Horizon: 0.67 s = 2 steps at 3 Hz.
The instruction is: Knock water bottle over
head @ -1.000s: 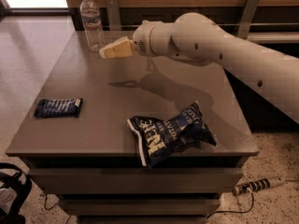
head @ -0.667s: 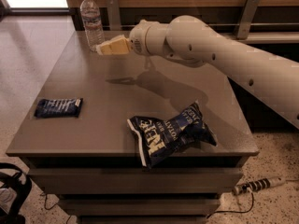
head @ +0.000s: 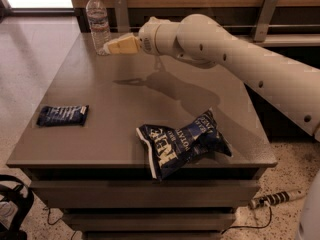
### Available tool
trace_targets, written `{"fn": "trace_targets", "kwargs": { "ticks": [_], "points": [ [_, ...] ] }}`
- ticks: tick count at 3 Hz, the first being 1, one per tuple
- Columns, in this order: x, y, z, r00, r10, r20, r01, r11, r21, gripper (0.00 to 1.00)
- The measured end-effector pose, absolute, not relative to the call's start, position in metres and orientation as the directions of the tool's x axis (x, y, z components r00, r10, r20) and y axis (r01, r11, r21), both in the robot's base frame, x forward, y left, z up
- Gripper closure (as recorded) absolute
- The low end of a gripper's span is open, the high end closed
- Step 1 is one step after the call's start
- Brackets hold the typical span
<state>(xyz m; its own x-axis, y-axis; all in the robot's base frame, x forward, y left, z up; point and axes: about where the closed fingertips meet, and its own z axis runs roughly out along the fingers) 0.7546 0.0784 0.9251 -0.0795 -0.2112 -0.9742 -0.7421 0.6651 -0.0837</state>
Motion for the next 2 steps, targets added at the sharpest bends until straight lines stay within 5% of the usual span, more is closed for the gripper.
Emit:
{"fn": "trace_targets", "kwargs": {
  "ticks": [2],
  "points": [
    [0.798,0.08,0.931,-0.026,-0.18,-0.983,-0.755,0.648,-0.098,0.0]
  ]
}}
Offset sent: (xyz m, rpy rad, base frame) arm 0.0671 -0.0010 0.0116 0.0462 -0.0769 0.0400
